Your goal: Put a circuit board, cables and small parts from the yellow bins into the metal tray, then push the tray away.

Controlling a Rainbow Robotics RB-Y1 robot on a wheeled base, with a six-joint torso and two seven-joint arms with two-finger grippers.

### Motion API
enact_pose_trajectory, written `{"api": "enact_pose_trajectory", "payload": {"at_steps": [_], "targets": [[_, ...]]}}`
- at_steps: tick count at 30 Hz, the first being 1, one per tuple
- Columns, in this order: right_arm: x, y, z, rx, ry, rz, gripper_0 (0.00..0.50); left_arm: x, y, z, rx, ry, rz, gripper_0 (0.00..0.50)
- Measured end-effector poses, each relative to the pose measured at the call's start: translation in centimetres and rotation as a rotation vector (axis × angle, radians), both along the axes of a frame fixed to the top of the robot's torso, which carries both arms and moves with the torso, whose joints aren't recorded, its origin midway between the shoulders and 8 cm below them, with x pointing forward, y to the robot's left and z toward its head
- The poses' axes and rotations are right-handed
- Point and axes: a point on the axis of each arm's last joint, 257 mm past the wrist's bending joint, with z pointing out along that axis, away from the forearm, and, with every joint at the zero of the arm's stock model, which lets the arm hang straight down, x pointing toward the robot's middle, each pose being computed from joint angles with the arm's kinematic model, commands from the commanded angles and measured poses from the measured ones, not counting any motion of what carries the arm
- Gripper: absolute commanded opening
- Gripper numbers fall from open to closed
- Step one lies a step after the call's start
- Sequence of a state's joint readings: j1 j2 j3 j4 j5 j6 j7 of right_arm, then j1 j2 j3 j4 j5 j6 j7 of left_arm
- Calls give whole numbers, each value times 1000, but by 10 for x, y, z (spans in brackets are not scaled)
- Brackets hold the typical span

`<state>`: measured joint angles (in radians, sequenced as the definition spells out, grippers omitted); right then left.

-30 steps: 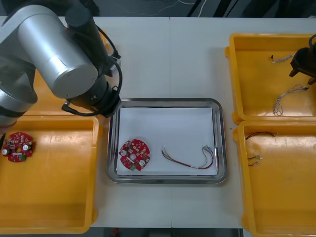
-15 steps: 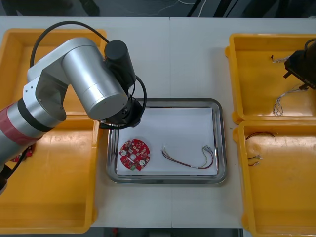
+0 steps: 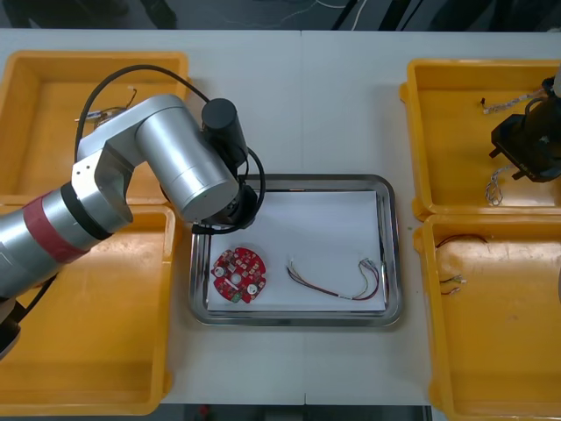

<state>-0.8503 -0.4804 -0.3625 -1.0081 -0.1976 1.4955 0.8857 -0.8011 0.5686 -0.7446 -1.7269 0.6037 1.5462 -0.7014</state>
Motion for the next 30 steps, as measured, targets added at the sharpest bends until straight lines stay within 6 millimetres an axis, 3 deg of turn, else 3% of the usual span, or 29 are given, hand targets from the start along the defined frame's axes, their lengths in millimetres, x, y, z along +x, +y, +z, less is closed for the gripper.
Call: {"api": "enact_pose_trajectory", "payload": {"at_steps": [2, 4, 5, 7, 8, 9, 21, 30], "targets": [[-3, -1, -4, 1, 7, -3, 500, 0, -1, -2, 1, 1, -2, 26], [-4, -1, -7, 4, 11, -3, 500, -1, -2, -2, -1, 1, -4, 147], [-4, -1, -7, 6, 11, -2, 500, -1, -2, -2, -1, 1, -5, 178], [-5, 1, -9, 15, 11, 0, 500, -1, -3, -2, -3, 2, -6, 356], [-5, 2, -9, 19, 11, 2, 500, -1, -4, -2, -4, 2, -7, 396], [-5, 3, -10, 24, 10, 3, 500, -1, -5, -2, -6, 1, -7, 500], [-2, 4, -20, 51, -20, 5, 500, 0, -8, -1, -16, -5, -12, 500], [7, 0, -17, 39, -59, 0, 500, 1, -8, -1, -17, -7, -12, 500]]}}
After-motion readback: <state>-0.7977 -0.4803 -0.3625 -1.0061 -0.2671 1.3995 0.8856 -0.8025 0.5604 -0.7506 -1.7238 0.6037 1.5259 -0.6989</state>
